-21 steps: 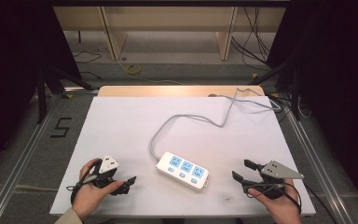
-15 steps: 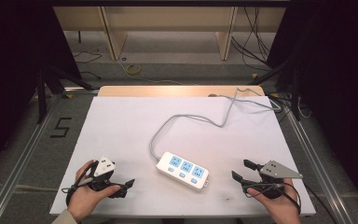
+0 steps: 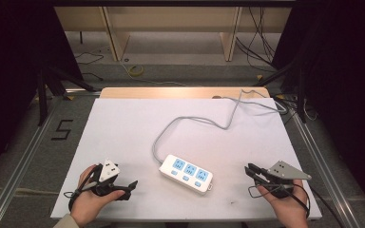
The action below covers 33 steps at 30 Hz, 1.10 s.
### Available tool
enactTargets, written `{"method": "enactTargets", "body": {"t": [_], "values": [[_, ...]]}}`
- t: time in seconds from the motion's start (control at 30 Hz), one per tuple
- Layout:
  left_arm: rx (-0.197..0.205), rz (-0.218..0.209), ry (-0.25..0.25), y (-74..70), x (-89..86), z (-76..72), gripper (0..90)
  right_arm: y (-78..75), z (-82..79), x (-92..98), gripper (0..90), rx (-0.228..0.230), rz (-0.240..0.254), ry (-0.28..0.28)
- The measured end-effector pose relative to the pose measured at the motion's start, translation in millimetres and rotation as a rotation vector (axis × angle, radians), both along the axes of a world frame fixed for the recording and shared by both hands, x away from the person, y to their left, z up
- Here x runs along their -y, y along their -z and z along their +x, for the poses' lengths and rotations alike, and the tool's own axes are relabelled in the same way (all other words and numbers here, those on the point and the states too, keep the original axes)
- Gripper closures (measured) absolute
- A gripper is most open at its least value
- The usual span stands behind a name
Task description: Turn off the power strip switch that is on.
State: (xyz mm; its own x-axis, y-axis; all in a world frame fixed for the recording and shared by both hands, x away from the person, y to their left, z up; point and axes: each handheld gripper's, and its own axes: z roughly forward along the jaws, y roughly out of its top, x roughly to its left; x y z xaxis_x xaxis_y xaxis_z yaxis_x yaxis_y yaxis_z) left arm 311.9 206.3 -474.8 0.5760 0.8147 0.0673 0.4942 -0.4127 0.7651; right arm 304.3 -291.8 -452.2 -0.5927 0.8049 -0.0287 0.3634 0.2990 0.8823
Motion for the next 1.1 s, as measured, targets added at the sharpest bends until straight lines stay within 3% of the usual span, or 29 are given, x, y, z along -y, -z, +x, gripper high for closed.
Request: {"method": "enactTargets", "body": {"t": [0.13, 0.37, 1.1], "values": [[0.008, -0.008, -0.04, -0.8, -2.6, 1.0, 12.9, -2.6, 1.8, -1.8, 89.8, -0.003, -0.01, -0.002], [0.002, -0.023, -0.064, 0.6, -4.4, 3.0, 15.3, -3.8, 4.3, -6.0, 90.0, -0.012, -0.029, -0.012], [-0.004, -0.01, -0.067, 1.6, -4.0, 4.6, 15.9, -14.0, 9.3, -16.2, 90.0, -0.044, -0.045, -0.03]]}}
